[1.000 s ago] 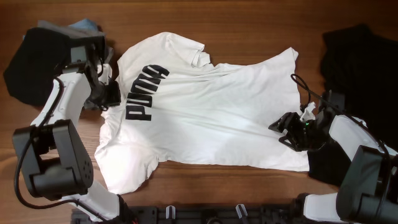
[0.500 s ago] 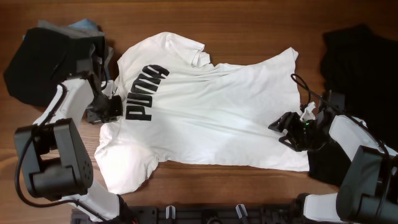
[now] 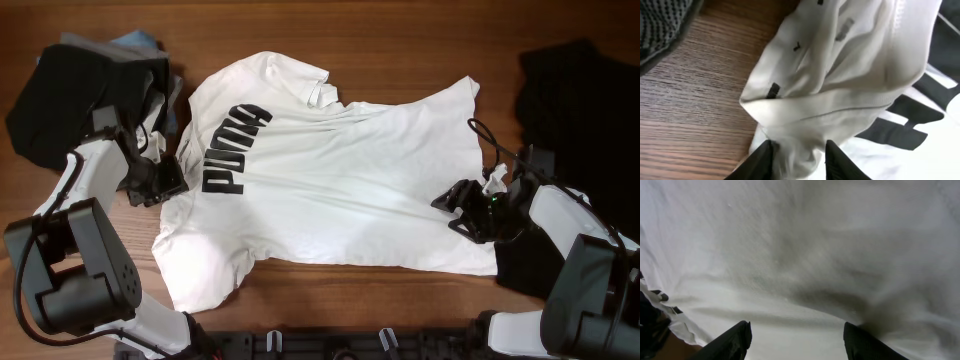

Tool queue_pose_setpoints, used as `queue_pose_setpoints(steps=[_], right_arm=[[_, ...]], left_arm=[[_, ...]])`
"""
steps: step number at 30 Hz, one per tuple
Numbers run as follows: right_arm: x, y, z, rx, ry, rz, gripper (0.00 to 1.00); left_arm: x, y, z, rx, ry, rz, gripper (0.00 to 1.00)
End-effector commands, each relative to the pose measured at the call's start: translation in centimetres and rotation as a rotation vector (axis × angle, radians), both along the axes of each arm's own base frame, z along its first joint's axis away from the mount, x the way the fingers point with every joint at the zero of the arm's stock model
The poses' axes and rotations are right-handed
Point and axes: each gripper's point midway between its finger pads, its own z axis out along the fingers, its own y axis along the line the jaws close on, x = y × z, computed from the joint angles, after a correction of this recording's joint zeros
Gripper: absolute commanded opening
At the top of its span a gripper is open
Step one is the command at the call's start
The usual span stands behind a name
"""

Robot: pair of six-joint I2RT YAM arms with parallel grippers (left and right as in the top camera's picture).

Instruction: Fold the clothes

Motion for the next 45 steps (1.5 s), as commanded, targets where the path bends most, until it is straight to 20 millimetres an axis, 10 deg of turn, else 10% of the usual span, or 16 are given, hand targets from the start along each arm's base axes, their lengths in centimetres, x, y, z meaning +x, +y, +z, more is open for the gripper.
queue_pose_setpoints(steps=[1,10,15,17,20,24,29,31,35,39,45], right_arm=[[-2.3,-2.3,-3.5,-0.169,0.085,0.048,0.66],[-2.3,-2.5,-3.5,-0.181,0.089,0.047,0.67],[-3.2,-4.4,-4.2,-0.296,0.160,-0.004,0.68],[-3.9,-5.2,-4.4,-0.340,0.212,-0.046,0.39],[-5.5,-8.6,-4.5,-0.395,0.303,-0.214,0.21],[-6.3,-11.1,-4.4,-0.368,0.312,-0.307,0.19],[-2.7,-11.9,-1.8,-0.314,0.188,-0.246,0.43],[-1.7,-12.1,-0.5,-0.306,0.147,-0.218,0.45],[0.5,-11.2,3.9,-0.282,-0.059,-0.154,0.50],[1.6,-9.8,6.7,-0.230,-0.196,-0.124,0.55],[1.3,-9.5,6.5,-0.221,-0.191,-0.099,0.55]], left_arm=[[0.1,-0.6,0.2,-0.030,-0.017,0.005,0.04],[4.6,6.7,4.7,0.292,-0.120,0.065,0.04],[5.3,7.1,5.0,0.312,-0.147,0.069,0.07],[5.1,7.0,4.9,0.309,-0.138,0.068,0.07],[4.5,6.8,4.8,0.301,-0.113,0.064,0.60],[3.9,6.5,4.6,0.287,-0.091,0.060,0.75],[4.4,4.1,4.6,0.147,-0.124,0.042,0.78],[5.9,1.9,5.2,0.022,-0.203,0.009,0.68],[8.8,-1.3,6.0,-0.044,-0.318,-0.072,0.05],[9.9,-5.4,2.9,-0.023,-0.294,-0.254,0.05],[9.7,-5.9,-4.0,-0.036,-0.179,-0.265,0.04]])
